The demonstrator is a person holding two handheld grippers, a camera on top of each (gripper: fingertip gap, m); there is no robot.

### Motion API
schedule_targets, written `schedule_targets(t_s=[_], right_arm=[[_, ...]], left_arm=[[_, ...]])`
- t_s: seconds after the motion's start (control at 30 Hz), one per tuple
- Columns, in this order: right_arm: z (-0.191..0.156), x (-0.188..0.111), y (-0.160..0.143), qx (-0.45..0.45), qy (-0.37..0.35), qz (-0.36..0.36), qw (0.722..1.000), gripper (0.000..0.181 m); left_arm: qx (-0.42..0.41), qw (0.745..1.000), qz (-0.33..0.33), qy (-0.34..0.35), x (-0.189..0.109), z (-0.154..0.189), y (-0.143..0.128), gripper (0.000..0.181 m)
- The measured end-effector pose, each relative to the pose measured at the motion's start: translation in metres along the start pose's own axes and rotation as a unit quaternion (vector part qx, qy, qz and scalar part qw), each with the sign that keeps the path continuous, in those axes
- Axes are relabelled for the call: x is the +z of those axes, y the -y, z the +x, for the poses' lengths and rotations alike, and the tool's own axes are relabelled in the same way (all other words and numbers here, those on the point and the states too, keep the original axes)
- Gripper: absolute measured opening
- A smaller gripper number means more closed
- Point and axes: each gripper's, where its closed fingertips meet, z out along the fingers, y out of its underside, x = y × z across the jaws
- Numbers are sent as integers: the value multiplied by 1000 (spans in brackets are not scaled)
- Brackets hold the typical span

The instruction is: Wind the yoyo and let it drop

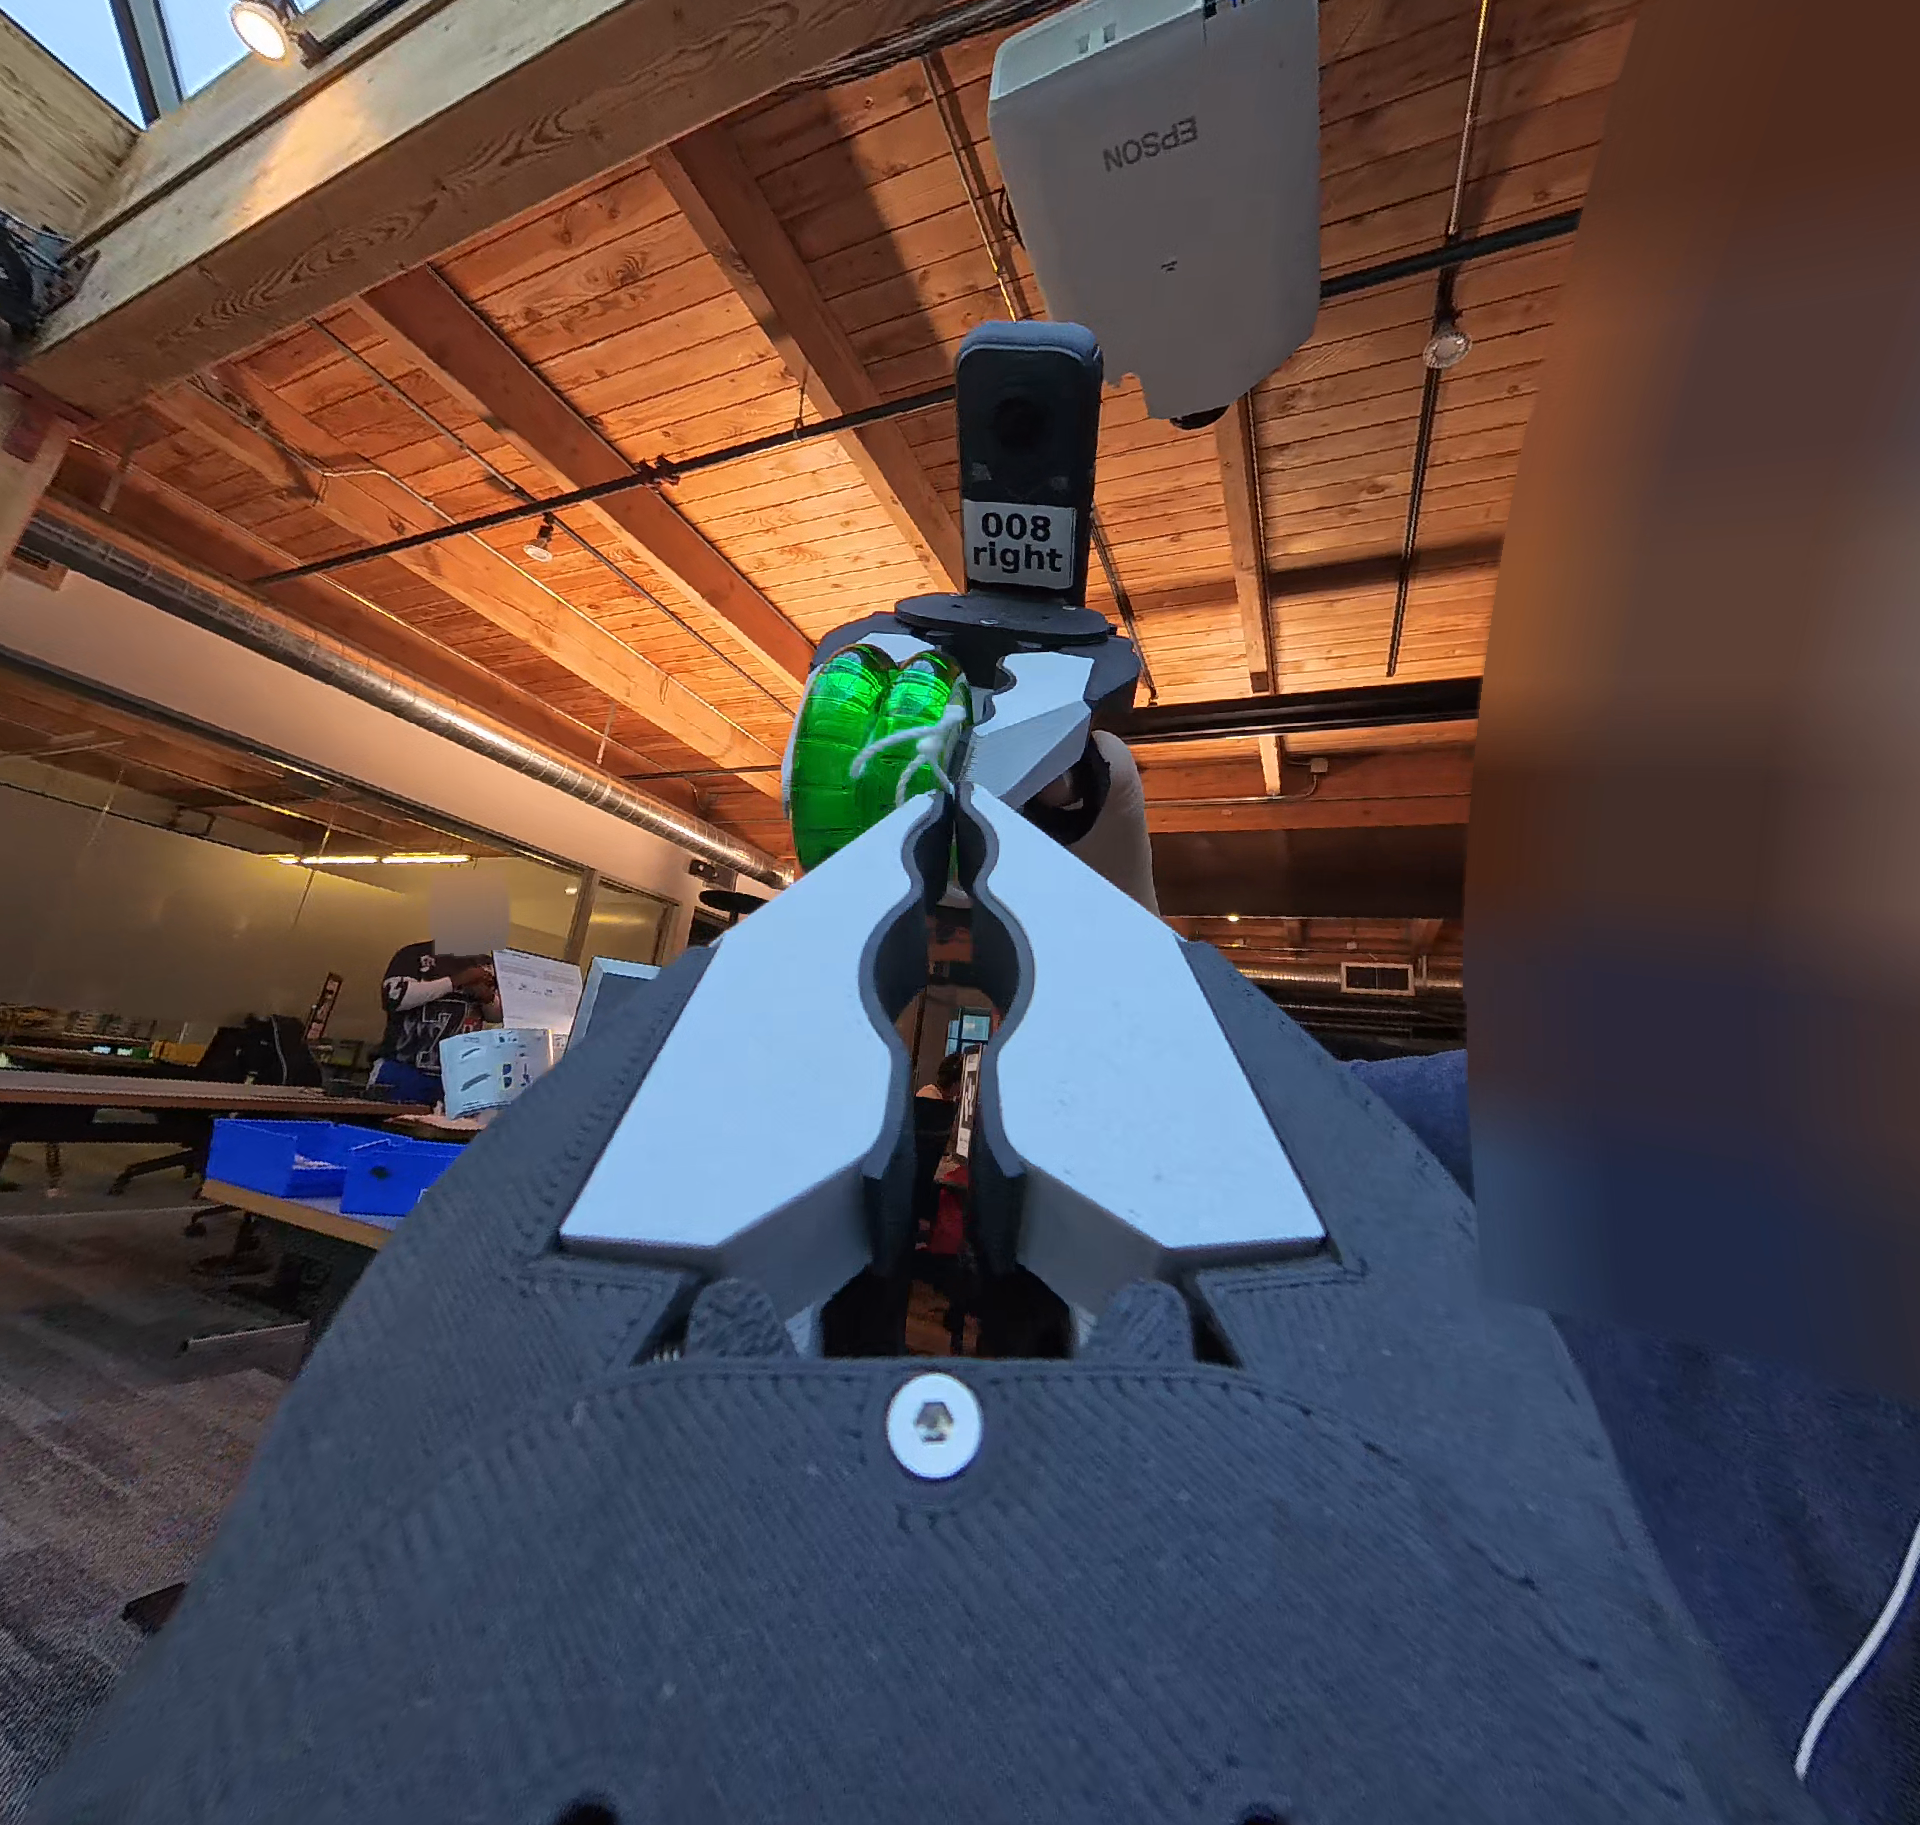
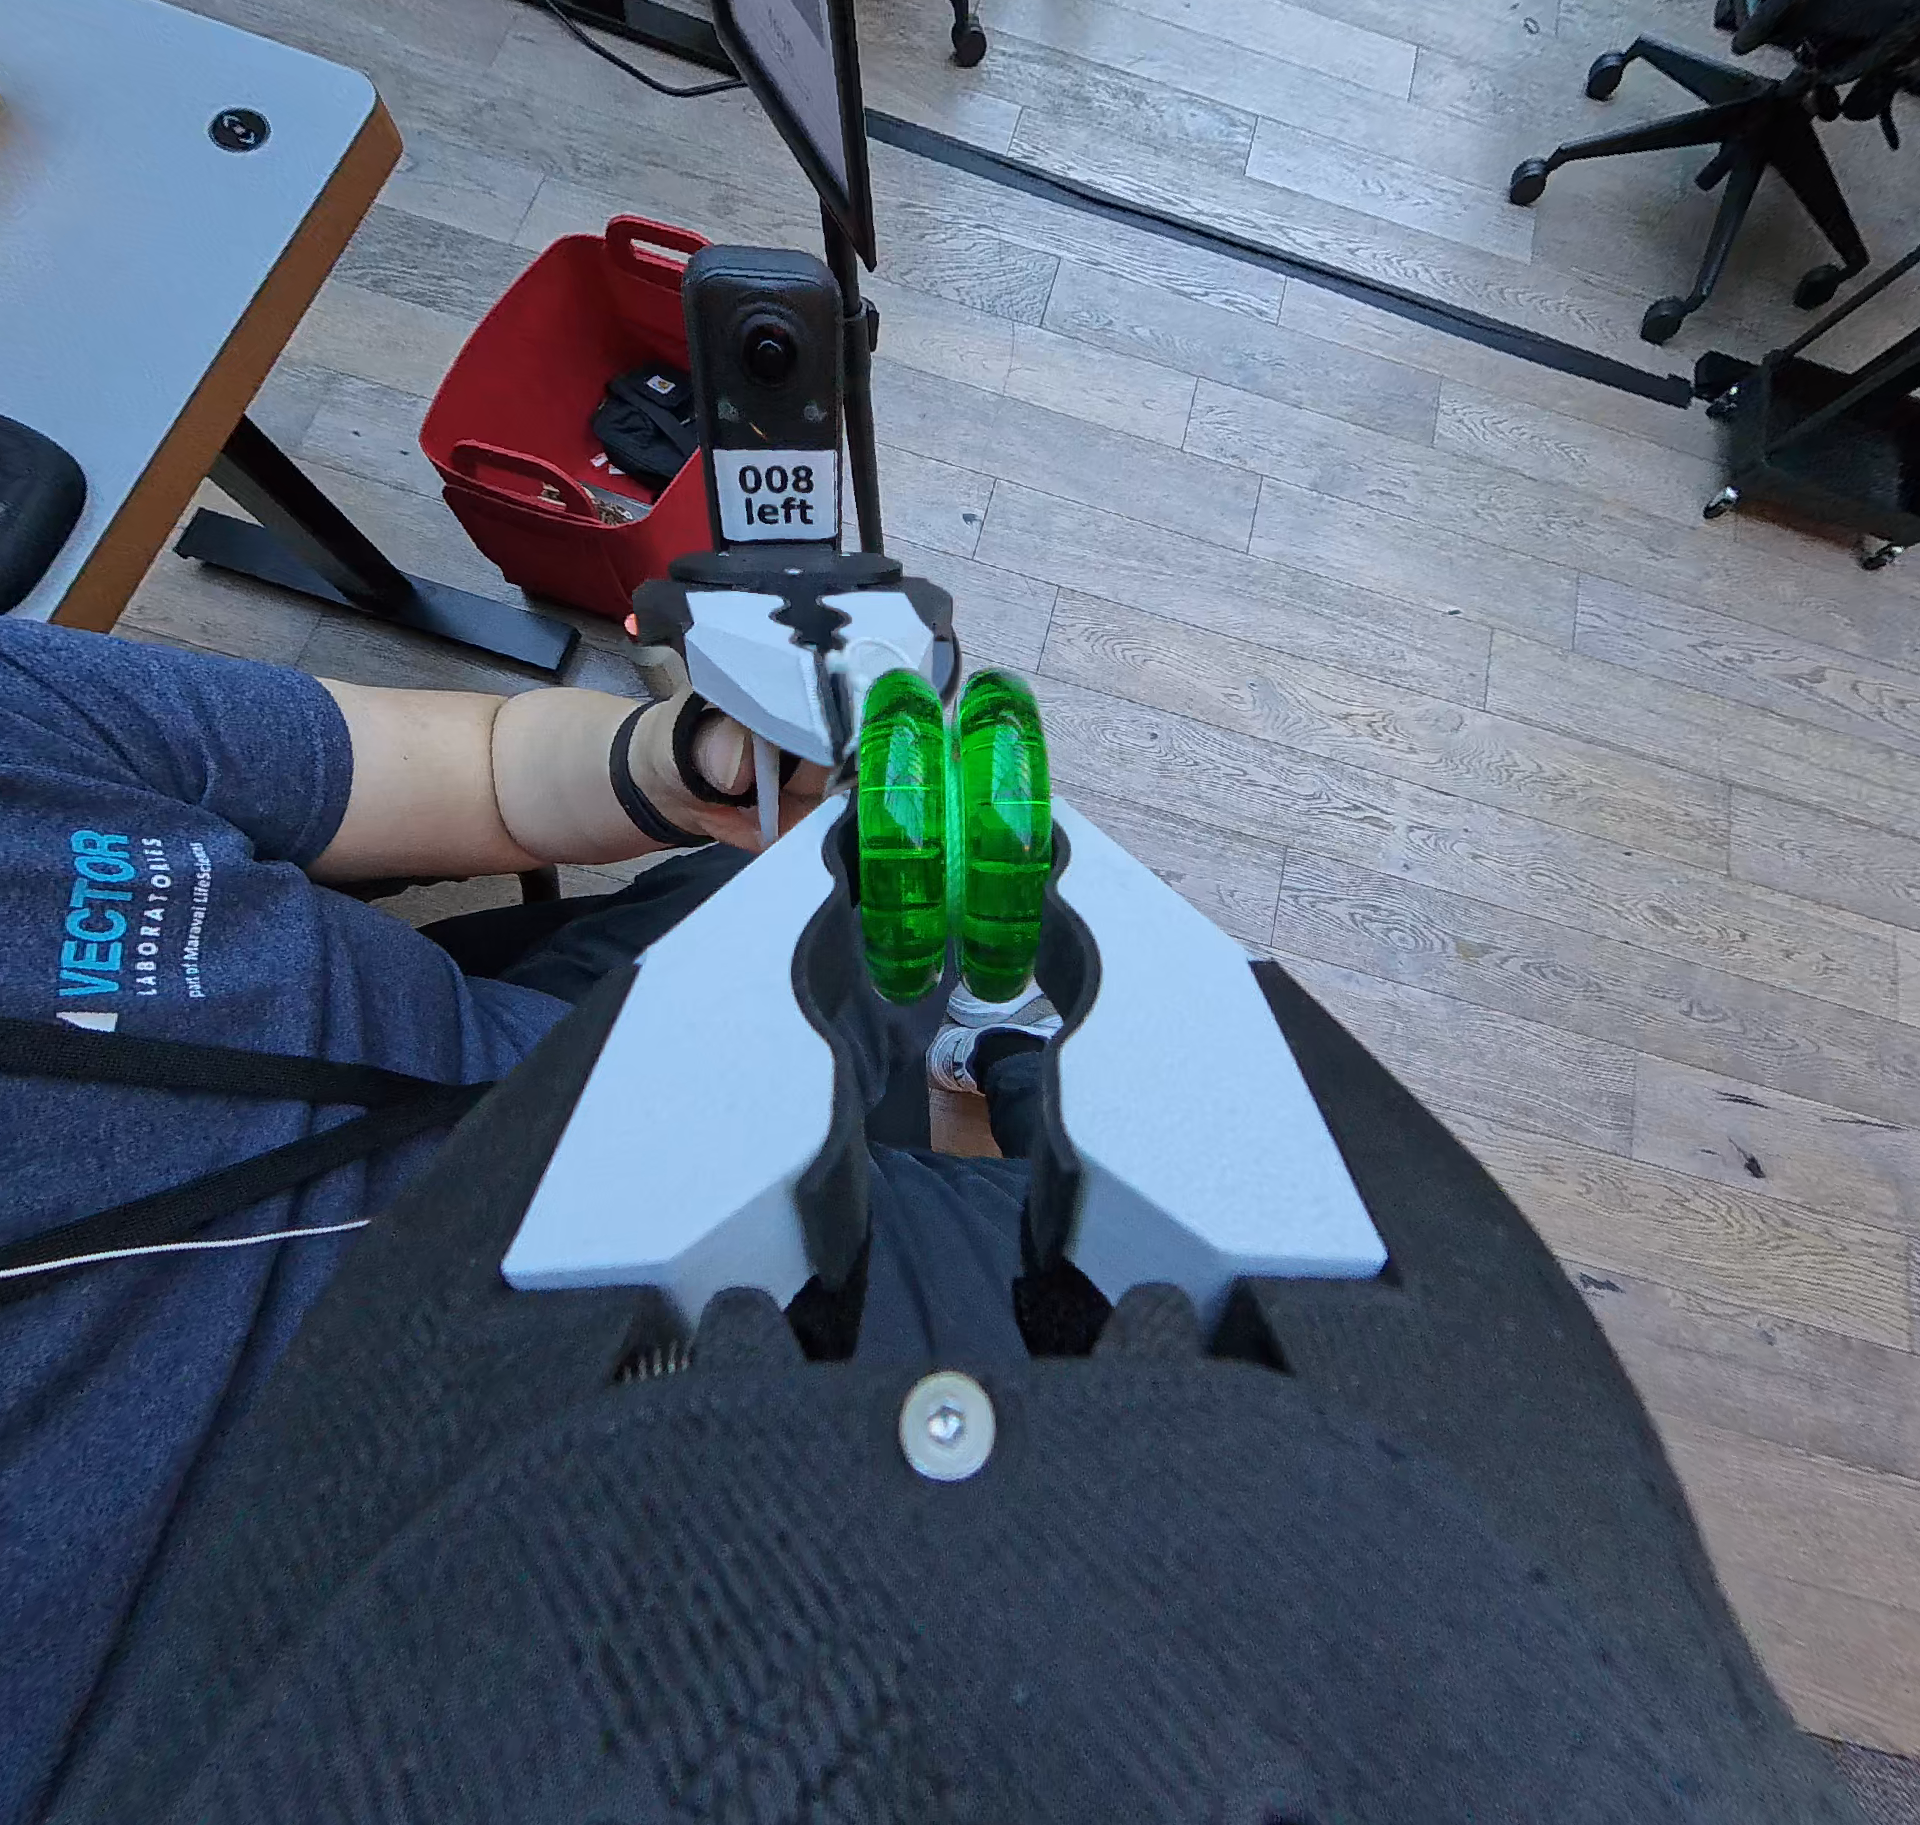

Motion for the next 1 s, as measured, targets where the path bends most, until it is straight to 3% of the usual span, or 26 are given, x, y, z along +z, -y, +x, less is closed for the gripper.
schedule_targets(t_s=[0.73, 1.0], right_arm=[[1, -2, 9, -10, -16, 40, 999, 27], [3, -4, 8, 11, -20, 44, 999, 28]], left_arm=[[-41, 999, 26, -13, 2, 2, -1, 2], [41, 999, 21, 16, 5, 6, -4, 14]])
